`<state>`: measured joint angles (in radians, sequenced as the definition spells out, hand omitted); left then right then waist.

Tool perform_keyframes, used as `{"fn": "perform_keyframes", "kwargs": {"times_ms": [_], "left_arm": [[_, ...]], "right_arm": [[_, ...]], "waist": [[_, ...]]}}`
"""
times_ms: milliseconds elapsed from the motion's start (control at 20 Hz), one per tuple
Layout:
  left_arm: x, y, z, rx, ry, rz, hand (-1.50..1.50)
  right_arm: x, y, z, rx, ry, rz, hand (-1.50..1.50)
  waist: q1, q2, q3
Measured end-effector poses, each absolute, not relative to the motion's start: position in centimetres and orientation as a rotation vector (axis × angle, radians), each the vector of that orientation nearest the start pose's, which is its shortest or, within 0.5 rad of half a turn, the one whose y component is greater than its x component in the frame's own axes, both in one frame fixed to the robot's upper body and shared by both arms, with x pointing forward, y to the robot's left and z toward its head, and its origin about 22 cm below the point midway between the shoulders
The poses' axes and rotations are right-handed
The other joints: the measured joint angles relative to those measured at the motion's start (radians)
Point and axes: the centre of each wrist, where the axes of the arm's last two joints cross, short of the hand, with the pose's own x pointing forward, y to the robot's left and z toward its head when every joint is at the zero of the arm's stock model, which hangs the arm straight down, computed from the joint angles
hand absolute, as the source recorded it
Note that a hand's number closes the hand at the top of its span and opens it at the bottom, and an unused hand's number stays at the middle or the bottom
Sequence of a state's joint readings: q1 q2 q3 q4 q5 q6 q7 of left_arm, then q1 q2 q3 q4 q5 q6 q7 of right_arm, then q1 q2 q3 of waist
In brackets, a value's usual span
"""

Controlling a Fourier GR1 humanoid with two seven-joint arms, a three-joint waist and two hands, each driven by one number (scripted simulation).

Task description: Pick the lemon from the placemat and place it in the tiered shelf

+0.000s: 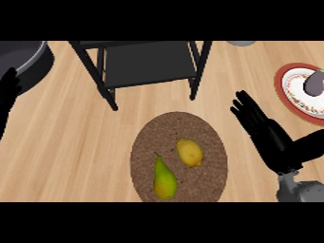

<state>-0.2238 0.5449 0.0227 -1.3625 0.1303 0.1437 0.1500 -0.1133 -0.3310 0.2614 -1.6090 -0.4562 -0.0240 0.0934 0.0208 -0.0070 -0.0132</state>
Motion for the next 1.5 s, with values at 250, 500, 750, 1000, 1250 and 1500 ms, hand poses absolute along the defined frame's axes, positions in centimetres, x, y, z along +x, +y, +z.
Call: {"fn": "perform_keyframes", "kwargs": {"times_ms": [250, 500, 750, 1000, 1250, 1500], "left_arm": [[27.9, 33.3, 3.4, 0.361, -1.404, -0.181, 0.00], [26.1, 30.1, 0.0, 0.220, -1.340, -0.233, 0.00], [24.1, 27.8, -2.2, 0.141, -1.321, -0.272, 0.00], [23.7, 27.1, -2.9, 0.121, -1.315, -0.279, 0.00], [23.7, 27.0, -3.0, 0.113, -1.308, -0.288, 0.00], [23.7, 26.6, -3.1, 0.103, -1.309, -0.294, 0.00]], "right_arm": [[26.1, -27.2, 4.7, -0.056, -1.516, 0.197, -1.50], [25.3, -31.5, 3.8, -0.530, -1.395, 0.197, -1.50], [24.5, -28.5, 1.3, -0.454, -1.453, 0.109, -1.50], [24.2, -25.2, 3.4, -0.345, -1.529, 0.244, -1.50], [23.8, -22.2, 6.5, -0.285, -1.434, 0.438, -1.50], [24.4, -20.9, 8.4, -0.489, -1.245, 0.732, -1.50]], "waist": [[-0.028, 0.002, 0.007], [-0.043, 0.005, 0.004], [-0.027, 0.006, 0.011], [-0.023, 0.006, 0.012], [-0.020, 0.005, 0.011], [-0.005, 0.003, 0.007]]}}
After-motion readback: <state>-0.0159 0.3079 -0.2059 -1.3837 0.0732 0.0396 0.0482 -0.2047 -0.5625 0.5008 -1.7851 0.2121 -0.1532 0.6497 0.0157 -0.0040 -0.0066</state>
